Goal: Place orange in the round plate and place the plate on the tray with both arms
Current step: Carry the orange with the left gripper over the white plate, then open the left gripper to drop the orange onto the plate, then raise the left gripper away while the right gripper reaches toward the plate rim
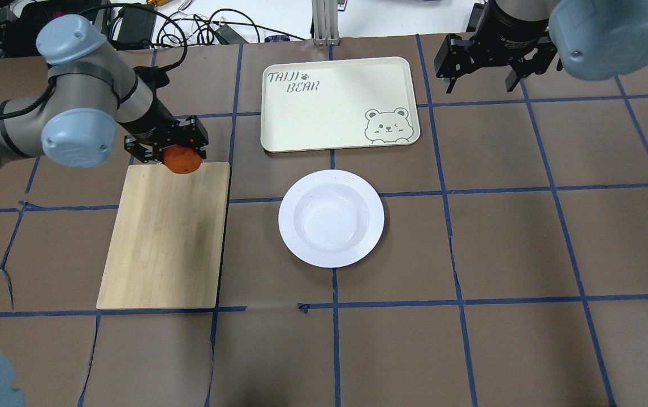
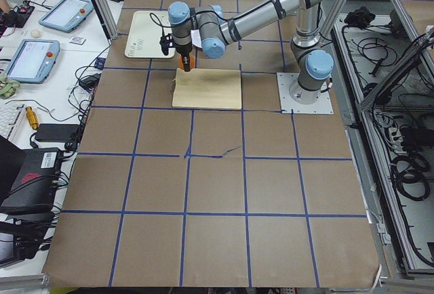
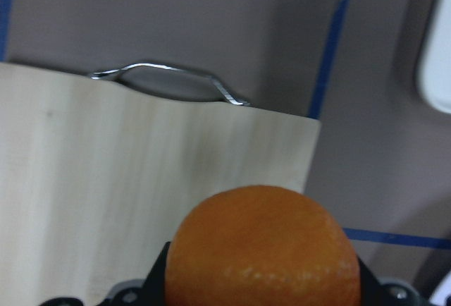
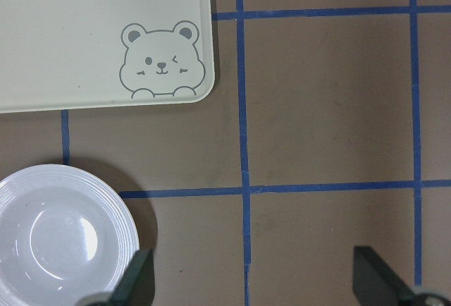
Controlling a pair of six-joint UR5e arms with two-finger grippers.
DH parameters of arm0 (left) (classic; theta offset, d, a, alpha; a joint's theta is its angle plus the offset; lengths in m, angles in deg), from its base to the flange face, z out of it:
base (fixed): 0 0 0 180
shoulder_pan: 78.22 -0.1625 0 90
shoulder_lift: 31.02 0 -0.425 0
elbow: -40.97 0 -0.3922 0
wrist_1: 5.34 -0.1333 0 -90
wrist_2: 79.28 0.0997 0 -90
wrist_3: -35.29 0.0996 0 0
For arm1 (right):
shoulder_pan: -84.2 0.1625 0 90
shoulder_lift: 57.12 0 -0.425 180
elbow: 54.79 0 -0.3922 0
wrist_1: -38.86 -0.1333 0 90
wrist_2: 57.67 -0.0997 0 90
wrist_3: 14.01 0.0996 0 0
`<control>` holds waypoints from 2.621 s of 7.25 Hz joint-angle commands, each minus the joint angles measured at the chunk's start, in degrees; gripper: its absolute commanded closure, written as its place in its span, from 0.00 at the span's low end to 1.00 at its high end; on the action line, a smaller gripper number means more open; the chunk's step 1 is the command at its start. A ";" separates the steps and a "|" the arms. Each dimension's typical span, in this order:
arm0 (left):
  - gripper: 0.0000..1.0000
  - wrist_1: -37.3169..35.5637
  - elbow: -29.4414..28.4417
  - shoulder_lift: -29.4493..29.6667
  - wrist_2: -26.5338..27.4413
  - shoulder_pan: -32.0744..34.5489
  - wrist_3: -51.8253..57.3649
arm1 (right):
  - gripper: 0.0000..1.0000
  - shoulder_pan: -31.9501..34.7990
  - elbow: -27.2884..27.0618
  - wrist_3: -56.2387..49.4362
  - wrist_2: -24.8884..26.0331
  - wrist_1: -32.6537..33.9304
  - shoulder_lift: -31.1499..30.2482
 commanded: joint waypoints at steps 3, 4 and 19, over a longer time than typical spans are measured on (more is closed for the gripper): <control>1.00 -4.59 0.33 3.78 -7.33 14.70 -17.74 | 0.00 -0.12 -0.41 -0.09 0.02 0.03 0.00; 1.00 -5.55 1.20 4.14 -7.24 16.65 -18.90 | 0.00 -0.12 -0.41 -0.09 0.02 0.03 0.00; 0.00 10.06 -7.67 -3.58 12.36 1.84 -3.44 | 0.00 -1.88 -11.96 0.34 -18.84 12.63 6.33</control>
